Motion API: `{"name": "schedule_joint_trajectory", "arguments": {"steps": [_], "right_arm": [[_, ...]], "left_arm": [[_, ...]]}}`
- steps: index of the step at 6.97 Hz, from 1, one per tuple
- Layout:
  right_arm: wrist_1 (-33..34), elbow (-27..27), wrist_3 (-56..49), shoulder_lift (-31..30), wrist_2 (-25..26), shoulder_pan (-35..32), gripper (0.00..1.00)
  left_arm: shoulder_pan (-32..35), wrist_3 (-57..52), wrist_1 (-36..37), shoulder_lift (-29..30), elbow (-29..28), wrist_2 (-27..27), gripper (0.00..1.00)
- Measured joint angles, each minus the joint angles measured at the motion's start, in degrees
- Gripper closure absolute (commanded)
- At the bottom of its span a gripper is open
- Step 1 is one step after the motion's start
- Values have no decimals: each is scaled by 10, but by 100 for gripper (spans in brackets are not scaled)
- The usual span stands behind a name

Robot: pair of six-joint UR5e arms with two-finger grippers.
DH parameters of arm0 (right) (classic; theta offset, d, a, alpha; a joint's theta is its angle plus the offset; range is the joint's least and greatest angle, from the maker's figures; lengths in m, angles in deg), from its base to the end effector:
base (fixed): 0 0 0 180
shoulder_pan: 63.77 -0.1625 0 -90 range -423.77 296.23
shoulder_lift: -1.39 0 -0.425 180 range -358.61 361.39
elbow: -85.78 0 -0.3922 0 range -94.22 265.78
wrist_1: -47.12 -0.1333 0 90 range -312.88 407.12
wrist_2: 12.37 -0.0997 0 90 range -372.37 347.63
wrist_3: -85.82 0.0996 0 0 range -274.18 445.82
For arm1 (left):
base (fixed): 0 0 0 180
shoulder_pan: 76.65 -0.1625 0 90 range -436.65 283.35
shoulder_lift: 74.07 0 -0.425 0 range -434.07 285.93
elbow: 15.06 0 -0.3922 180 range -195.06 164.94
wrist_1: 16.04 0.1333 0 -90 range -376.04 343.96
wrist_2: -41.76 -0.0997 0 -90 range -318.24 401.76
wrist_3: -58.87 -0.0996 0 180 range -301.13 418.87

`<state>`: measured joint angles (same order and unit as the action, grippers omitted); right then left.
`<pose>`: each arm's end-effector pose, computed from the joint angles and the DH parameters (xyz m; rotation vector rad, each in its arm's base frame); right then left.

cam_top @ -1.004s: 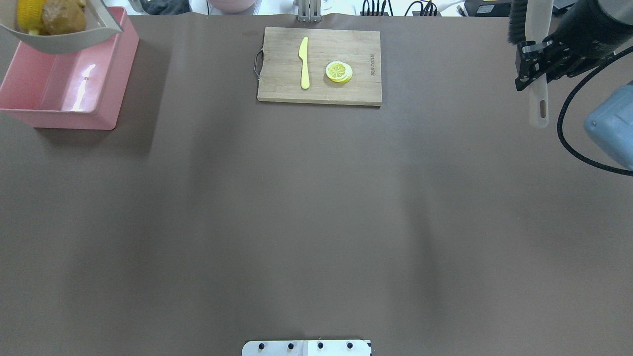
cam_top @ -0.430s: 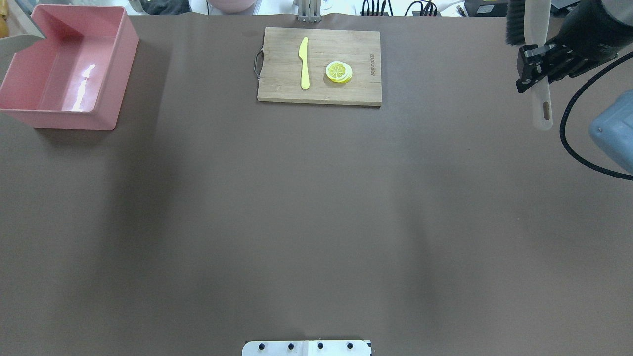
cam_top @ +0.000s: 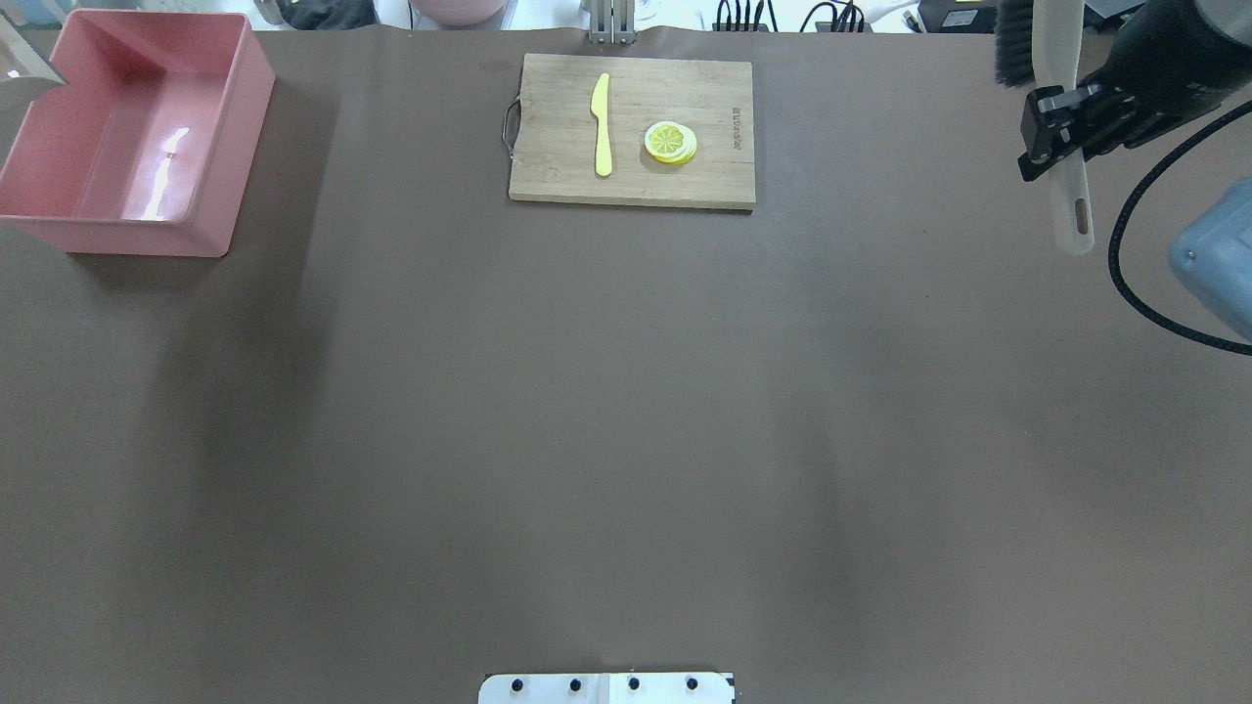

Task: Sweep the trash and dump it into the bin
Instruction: 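Carry the loaded dustpan with the left gripper over the pink bin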

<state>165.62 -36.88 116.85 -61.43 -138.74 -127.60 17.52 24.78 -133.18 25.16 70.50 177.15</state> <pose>-0.1619 -0.4977 0.2181 0.1675 -0.7953 -0.0935 -0.1044 -0.5745 0.5559 0.7667 0.5672 0.7034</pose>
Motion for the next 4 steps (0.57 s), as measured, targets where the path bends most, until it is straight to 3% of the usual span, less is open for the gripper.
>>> {"name": "schedule_joint_trajectory", "arguments": {"steps": [4], "right_arm": [[0,2,-2,-1,-8,-8,100]], "left_arm": [[-34,-9,-1,42,-17,-75,100]]}}
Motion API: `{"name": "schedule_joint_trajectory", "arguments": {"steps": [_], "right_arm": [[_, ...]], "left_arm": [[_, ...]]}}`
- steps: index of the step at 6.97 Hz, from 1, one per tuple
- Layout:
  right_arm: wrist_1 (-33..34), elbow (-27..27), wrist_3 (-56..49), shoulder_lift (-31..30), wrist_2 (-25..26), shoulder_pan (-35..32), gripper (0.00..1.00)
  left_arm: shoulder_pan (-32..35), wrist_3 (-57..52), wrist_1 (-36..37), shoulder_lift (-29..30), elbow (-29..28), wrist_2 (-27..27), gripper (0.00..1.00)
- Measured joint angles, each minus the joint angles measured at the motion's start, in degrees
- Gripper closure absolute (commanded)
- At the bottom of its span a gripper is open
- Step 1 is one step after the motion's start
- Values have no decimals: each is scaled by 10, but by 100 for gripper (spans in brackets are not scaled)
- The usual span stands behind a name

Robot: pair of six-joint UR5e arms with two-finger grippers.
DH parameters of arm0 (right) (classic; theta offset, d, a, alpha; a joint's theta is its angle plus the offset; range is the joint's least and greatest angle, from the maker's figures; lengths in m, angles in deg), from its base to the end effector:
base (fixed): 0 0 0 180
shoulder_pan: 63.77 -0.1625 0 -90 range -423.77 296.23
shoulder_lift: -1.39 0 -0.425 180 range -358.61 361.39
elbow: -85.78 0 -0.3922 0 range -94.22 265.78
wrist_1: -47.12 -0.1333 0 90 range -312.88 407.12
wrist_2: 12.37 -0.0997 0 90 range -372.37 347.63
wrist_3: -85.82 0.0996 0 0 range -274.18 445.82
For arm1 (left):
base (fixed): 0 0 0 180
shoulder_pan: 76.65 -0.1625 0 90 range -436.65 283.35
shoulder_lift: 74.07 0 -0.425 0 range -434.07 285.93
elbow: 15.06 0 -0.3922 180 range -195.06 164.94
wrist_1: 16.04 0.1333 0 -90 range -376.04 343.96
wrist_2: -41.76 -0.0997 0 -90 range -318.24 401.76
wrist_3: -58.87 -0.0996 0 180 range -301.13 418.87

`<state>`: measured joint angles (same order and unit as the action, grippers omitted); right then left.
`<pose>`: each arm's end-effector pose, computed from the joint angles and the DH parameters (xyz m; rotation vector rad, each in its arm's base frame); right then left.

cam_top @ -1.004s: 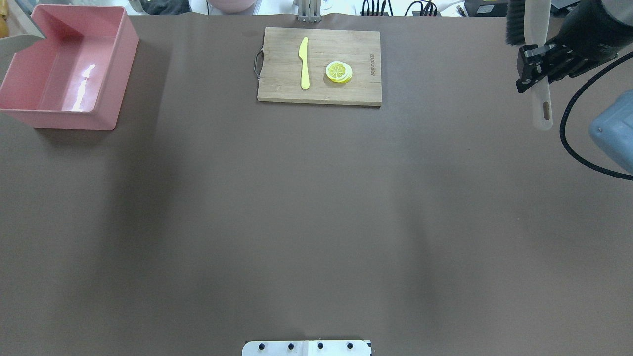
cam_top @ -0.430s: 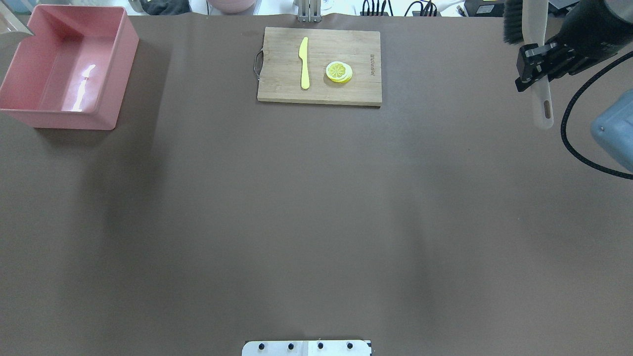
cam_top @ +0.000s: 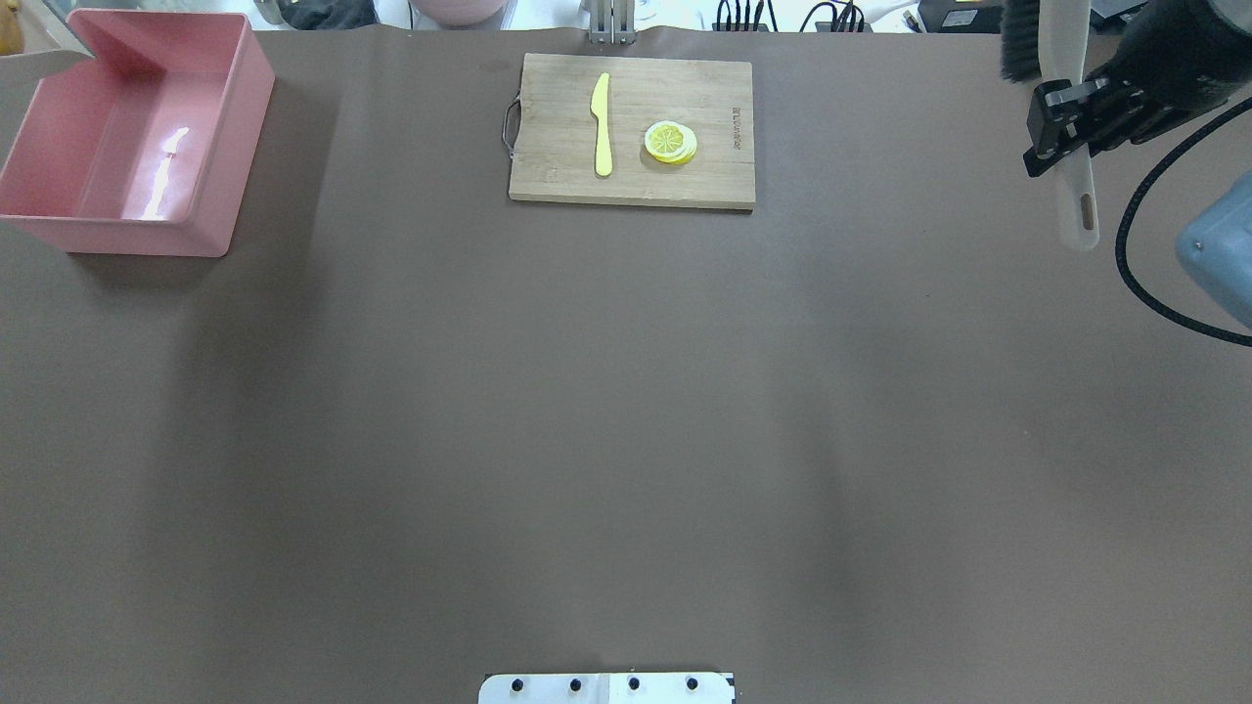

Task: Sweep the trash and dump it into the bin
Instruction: 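Carry the loaded dustpan with the left gripper over the pink bin, then tip the dustpan with the left gripper to dump the food into the pink bin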

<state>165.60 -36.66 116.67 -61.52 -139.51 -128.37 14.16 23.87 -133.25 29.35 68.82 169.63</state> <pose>-0.1564 -0.5000 0.2194 0.1628 -0.8029 -0.0858 -0.0808 -0.6133 0.5344 0.7672 0.4418 0.7572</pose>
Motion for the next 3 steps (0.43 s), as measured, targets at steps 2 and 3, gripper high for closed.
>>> {"name": "schedule_joint_trajectory", "arguments": {"steps": [2,3], "right_arm": [[1,0,1,-1,-5,-1,100],[1,-1,1,-2,-10,-1,100]], "left_arm": [[-6,-39,-1,-20,23,-9,100],[-10,-56,-1,-31,36,-16,100]]}}
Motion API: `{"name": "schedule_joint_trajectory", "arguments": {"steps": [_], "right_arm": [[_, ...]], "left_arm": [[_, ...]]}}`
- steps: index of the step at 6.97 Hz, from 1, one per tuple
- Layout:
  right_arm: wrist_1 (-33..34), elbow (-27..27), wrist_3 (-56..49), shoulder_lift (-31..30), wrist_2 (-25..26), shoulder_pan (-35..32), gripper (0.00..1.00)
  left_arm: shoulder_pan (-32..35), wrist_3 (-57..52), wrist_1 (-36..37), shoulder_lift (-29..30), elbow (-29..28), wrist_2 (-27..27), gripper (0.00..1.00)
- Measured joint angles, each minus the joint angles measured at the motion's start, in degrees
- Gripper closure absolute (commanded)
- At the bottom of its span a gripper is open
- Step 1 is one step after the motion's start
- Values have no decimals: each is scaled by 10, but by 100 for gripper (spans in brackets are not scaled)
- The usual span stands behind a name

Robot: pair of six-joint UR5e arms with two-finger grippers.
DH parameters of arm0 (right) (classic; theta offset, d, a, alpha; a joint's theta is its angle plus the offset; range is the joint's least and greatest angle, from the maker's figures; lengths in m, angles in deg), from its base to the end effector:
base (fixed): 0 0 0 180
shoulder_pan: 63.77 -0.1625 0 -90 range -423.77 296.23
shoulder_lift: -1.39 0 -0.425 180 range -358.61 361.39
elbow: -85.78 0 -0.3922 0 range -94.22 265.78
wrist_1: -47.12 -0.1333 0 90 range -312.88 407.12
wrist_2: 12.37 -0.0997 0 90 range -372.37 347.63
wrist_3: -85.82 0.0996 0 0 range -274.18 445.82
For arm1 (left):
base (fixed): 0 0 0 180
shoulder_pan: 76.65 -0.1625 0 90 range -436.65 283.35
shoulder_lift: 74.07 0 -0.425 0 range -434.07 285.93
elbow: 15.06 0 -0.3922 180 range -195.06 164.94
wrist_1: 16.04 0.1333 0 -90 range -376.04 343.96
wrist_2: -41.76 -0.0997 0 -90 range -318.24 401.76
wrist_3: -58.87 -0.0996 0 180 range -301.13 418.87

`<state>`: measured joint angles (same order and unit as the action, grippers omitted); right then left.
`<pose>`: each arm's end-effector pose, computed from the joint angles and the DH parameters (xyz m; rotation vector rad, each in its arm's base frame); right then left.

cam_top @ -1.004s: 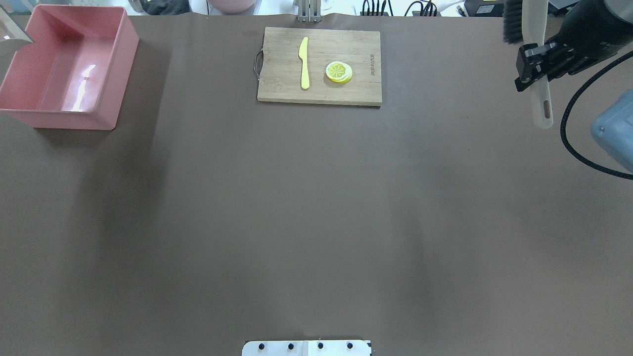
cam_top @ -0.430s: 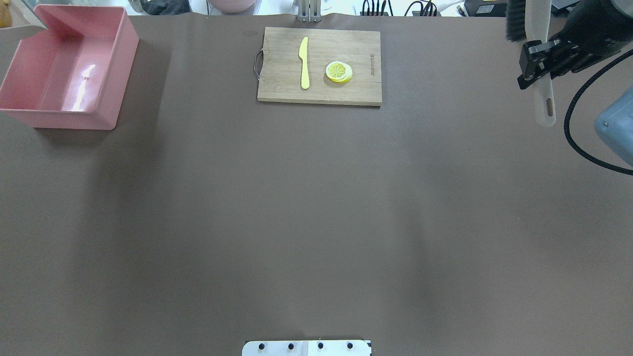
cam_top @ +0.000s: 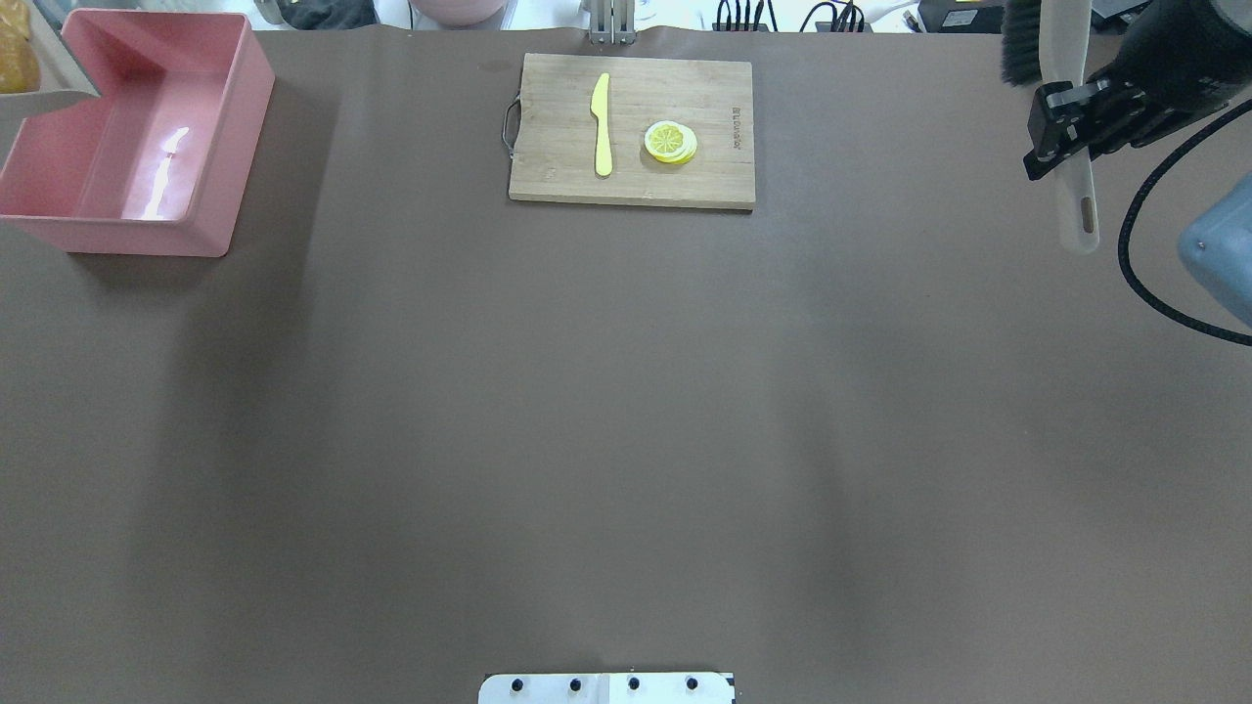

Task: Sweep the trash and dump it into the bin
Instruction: 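Tip the dustpan with the left gripper to dump the food into the pink bin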

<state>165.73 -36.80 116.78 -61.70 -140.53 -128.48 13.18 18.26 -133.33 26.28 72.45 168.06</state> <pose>-0.1561 -0.4983 0.2196 0.1511 -0.8165 -0.0862 -0.0726 -0.5928 0.5352 0.7929 0.3827 0.8610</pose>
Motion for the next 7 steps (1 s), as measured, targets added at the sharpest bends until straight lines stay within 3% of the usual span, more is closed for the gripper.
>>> {"name": "schedule_joint_trajectory", "arguments": {"steps": [5,7], "right_arm": [[1,-11,5,-4,-4,-1,100],[1,-18,6,-10,-4,-1,100]], "left_arm": [[-46,-79,35,-18,39,-135,100],[-67,-116,117,-15,99,-203,100]]}}
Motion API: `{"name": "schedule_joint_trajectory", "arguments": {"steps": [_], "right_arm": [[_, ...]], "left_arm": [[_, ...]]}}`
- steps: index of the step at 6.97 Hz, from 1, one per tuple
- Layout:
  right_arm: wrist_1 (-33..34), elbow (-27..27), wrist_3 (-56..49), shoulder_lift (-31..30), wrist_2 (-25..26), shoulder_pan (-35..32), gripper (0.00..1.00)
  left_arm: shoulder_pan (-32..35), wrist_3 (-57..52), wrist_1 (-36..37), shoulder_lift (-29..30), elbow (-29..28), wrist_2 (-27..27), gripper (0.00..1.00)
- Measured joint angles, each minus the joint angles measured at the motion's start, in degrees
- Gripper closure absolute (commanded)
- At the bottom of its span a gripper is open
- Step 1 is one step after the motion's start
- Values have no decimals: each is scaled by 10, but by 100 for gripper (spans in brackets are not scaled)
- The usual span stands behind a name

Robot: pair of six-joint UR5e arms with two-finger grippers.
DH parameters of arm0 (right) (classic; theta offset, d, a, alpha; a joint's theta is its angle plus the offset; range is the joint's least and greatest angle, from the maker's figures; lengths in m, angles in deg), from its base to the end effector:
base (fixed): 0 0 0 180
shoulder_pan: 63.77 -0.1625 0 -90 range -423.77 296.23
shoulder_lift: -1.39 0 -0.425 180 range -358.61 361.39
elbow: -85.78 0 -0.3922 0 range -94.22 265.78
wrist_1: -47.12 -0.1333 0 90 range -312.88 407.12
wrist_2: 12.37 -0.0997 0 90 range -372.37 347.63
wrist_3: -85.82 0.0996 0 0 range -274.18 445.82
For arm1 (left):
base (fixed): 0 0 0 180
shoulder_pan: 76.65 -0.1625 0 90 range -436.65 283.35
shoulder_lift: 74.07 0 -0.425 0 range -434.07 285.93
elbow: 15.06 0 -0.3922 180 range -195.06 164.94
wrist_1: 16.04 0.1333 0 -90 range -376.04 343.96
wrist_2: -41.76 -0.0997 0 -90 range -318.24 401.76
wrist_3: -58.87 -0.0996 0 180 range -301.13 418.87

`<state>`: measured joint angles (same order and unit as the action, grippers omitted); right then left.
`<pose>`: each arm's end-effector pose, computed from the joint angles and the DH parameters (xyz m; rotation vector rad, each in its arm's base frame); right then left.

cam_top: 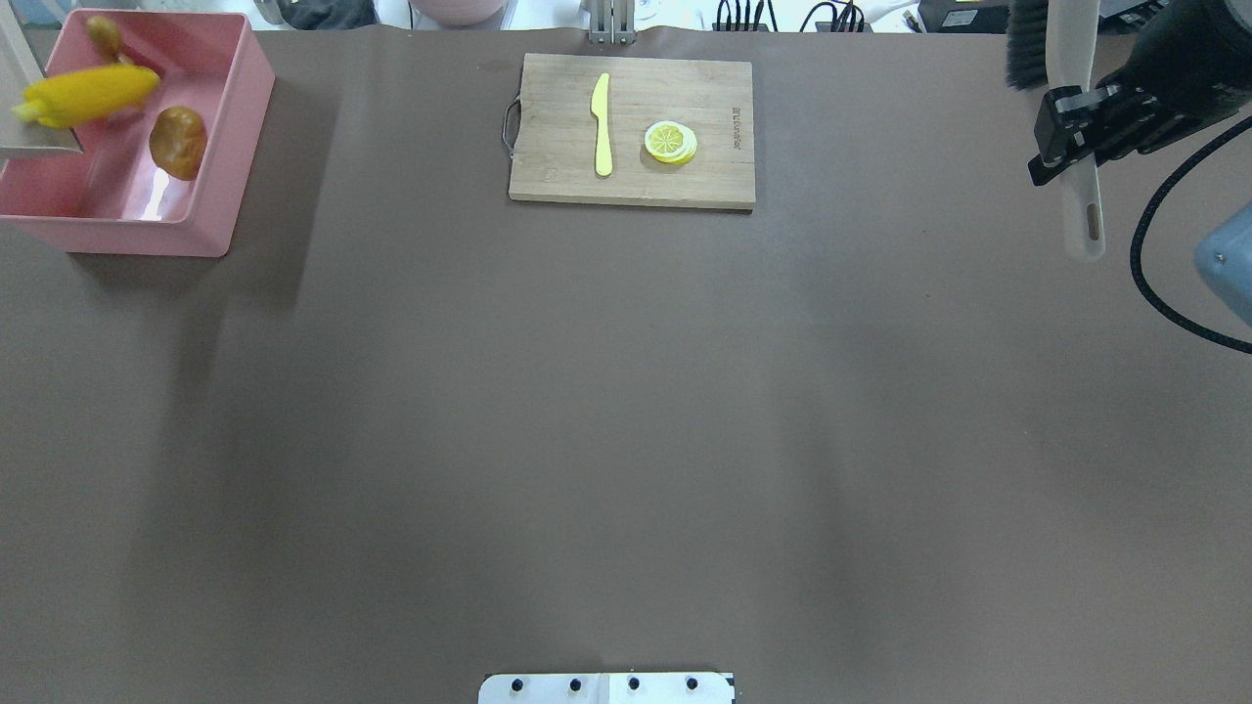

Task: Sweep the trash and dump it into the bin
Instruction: 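Tip the dustpan with the left gripper to dump the food into the pink bin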

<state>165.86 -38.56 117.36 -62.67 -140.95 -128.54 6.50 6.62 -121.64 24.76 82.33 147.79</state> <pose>-0.1513 -0.4881 0.2183 0.1536 -0.8277 -0.0817 -0.0362 -0.5855 0.5017 0.6459 0.0405 1.0750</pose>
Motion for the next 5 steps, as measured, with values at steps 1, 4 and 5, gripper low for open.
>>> {"name": "schedule_joint_trajectory", "arguments": {"steps": [1,4,5], "right_arm": [[0,-3,0,-3,0,0,100],[1,-5,1,-5,0,-1,100],[1,-6,0,-6,1,-2,100]], "left_arm": [[-15,-6,43,3,29,-30,100],[-28,-10,73,5,50,-43,100],[-28,-10,74,7,52,-26,100]]}}
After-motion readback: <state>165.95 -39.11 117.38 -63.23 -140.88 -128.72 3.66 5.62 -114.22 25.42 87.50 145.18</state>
